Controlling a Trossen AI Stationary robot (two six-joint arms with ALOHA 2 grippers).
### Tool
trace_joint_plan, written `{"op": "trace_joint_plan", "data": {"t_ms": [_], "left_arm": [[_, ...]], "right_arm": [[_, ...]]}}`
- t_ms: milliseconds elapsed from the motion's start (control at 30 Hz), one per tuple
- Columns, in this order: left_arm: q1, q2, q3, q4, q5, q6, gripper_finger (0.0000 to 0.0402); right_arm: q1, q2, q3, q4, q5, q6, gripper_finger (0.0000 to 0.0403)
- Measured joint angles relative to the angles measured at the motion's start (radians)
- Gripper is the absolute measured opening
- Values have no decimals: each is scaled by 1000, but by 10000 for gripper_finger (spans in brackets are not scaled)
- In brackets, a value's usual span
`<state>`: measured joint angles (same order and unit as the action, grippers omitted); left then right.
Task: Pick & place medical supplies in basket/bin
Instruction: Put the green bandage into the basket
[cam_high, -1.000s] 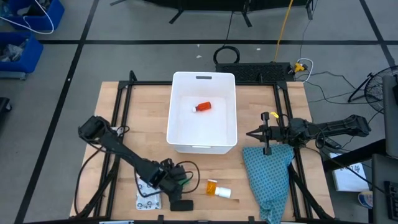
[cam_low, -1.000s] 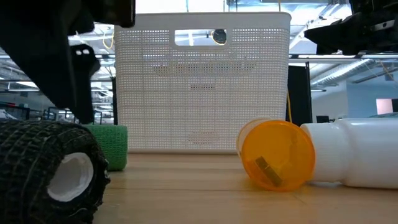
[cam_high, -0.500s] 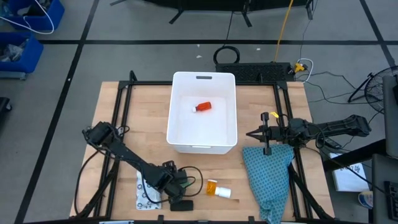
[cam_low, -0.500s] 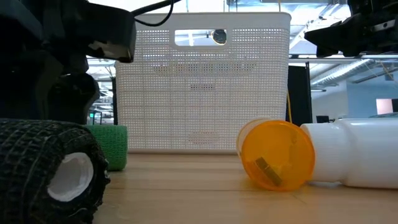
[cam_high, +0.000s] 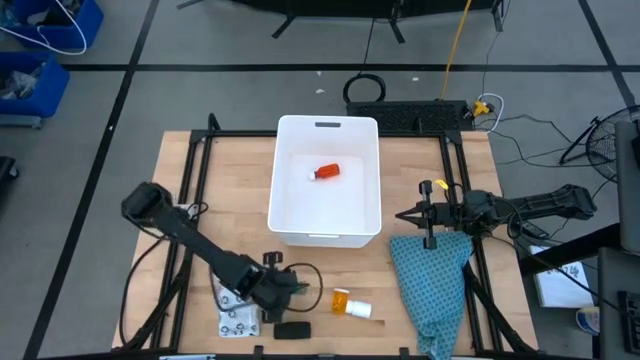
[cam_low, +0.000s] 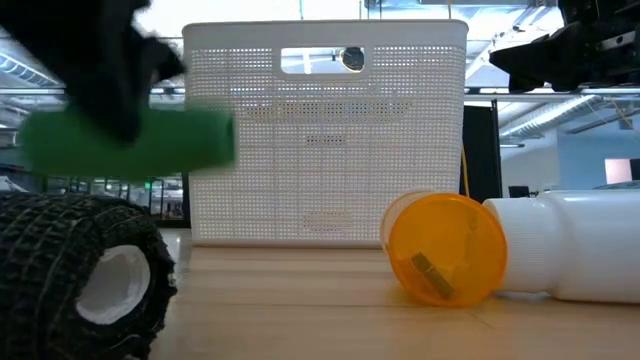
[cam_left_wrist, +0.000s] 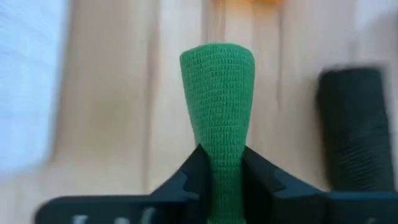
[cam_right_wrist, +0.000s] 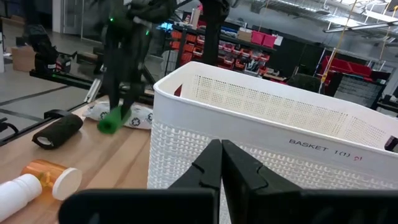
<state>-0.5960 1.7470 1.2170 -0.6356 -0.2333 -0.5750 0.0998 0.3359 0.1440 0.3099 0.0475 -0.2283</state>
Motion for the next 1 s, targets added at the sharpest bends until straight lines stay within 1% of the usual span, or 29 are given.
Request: {"op": "trace_joint_plan", "data": {"t_ms": [133, 200, 300, 400, 500, 600, 667, 733, 833, 900, 933, 1000], "left_arm": [[-18, -105, 0, 1, -59, 63, 47], [-44, -164, 0, -4, -106, 119, 46], [-100, -271, 0, -6, -230, 224, 54], [-164, -389, -6, -23, -386, 310, 63], [-205, -522, -64, 8, -524, 388, 59], [-211, -677, -196, 100, -604, 445, 51], [-189, -787, -313, 235, -615, 525, 50], [-159, -893, -435, 392, -603, 623, 50], [-122, -1053, -622, 654, -511, 810, 54], [-93, -1159, -735, 814, -457, 909, 54], [-74, -1211, -784, 873, -450, 935, 53], [-31, -1309, -864, 919, -467, 945, 51]], "right_arm": [[0, 0, 0, 0, 0, 0, 0], [0, 0, 0, 0, 0, 0, 0], [0, 0, 0, 0, 0, 0, 0], [0, 0, 0, 0, 0, 0, 0], [0, 0, 0, 0, 0, 0, 0], [0, 0, 0, 0, 0, 0, 0], [0, 0, 0, 0, 0, -6, 0], [0, 0, 0, 0, 0, -19, 0], [0, 0, 0, 5, -1, -36, 0], [0, 0, 0, 19, -1, -54, 0], [0, 0, 0, 26, -1, -62, 0], [0, 0, 0, 35, -1, -78, 0]]}}
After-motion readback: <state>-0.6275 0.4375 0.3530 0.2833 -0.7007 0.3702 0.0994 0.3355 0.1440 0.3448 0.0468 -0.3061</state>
